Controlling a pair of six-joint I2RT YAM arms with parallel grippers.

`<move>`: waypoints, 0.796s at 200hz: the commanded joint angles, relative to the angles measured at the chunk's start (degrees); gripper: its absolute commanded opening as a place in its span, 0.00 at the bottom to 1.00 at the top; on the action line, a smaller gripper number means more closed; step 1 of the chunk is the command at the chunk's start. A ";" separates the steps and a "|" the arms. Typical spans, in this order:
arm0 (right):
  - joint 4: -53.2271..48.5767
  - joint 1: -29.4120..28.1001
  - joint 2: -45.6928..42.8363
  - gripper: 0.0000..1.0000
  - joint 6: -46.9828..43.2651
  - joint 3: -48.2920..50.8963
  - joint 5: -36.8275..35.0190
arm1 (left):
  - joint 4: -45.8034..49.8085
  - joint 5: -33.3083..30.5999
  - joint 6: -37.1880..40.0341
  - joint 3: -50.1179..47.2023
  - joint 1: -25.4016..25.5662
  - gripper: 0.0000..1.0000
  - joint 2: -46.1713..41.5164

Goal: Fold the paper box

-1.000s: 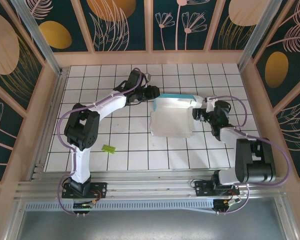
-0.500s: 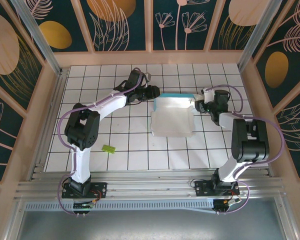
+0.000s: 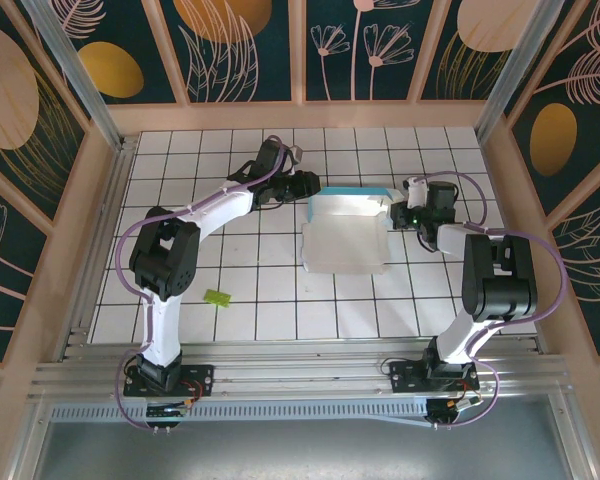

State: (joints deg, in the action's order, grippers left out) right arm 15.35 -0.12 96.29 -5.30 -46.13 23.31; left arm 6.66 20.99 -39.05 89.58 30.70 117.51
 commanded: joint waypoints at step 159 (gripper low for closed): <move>-18.62 -3.56 -1.17 0.12 9.34 -10.11 -5.29 | -0.02 -2.62 1.51 -3.88 0.48 0.52 -2.16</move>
State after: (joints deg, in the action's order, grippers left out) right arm -2.85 -2.48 96.29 4.82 -55.07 21.67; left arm 6.11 20.71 -38.54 88.66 30.65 117.45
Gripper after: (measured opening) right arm 0.123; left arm 0.485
